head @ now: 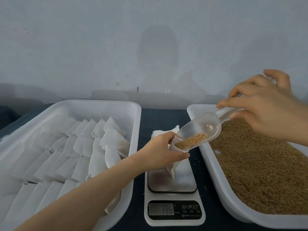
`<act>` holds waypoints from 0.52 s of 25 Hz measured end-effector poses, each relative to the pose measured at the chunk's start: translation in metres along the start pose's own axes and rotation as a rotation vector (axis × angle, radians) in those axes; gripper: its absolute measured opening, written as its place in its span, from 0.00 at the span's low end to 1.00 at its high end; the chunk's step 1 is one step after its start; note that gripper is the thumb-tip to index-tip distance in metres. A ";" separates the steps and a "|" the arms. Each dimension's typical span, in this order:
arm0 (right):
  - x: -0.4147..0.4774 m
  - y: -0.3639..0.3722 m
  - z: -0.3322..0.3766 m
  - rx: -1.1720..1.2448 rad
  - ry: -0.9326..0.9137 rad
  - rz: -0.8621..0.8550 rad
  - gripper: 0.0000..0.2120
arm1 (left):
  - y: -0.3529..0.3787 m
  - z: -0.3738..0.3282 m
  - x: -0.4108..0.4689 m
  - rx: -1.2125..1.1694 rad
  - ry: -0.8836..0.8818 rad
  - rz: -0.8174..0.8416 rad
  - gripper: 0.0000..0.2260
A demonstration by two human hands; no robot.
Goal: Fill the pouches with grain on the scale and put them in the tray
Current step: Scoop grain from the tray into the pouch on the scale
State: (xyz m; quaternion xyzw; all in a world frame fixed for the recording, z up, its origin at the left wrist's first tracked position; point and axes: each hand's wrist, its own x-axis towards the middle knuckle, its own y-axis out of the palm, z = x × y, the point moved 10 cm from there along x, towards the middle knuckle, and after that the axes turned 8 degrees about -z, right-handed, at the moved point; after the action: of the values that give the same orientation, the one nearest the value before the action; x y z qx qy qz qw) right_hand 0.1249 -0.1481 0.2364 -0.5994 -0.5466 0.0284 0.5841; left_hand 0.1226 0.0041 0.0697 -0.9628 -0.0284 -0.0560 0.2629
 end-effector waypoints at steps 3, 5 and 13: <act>0.007 -0.012 0.015 -0.040 -0.089 -0.043 0.17 | -0.001 0.000 0.000 0.000 -0.009 -0.010 0.16; 0.010 -0.019 0.027 -0.070 -0.151 -0.077 0.17 | -0.002 0.002 0.000 -0.004 -0.022 -0.014 0.17; 0.005 -0.032 0.038 -0.234 -0.269 -0.240 0.16 | 0.000 0.005 0.000 -0.010 -0.053 -0.003 0.18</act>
State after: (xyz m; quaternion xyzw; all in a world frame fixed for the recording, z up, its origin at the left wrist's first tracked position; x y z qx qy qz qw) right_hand 0.0815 -0.1278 0.2504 -0.5847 -0.6866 -0.0252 0.4314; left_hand 0.1227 0.0067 0.0651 -0.9651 -0.0365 -0.0308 0.2573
